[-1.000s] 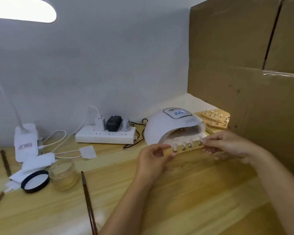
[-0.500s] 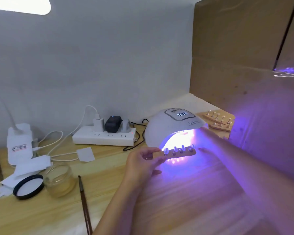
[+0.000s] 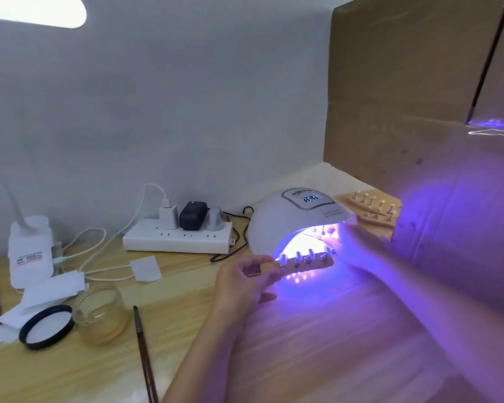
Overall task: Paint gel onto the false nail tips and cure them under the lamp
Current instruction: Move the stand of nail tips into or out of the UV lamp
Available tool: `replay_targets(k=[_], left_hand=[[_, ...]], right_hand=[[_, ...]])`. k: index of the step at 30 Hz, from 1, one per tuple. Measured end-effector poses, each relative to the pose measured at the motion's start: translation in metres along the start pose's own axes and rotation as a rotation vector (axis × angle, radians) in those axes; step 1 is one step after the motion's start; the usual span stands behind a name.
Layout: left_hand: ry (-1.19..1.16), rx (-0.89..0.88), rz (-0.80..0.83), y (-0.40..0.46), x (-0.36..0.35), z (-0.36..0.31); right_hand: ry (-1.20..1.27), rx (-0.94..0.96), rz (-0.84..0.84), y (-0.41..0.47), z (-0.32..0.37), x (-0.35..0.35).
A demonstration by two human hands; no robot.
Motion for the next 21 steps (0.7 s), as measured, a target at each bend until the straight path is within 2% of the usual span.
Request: replay_targets(k=[5,9,17,21], left_hand=[[-0.009,-0.002,0.002,0.0,-0.001,-0.001],[0.003,-0.004,-0.009,-0.002,-0.002,0.0],[0.024,-0.059,-0.008,-0.004,-0.006,-0.003],[0.033,-0.046,-0.006,-0.003,-0.006,-0.003]], right_hand=[[0.116,0.052,-0.086,-0.028,-0.019,-0.004],[0.093,0.018,-0.103,-0.058,-0.042,-0.012],[0.021,-0.173,-0.293,-0.11,-0.08,-0.005],[-0.072,-0.28,-0.218,-0.113,-0.074,-0.011]])
Point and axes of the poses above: each hand's wrist, its own y-axis towards the middle knuckle, its own x-axis out of the back of the hand, z = x × y, the point moved 1 cm from there along y, towards the middle knuckle, and after that the axes turned 11 degrees about z, right-handed, at the moved point
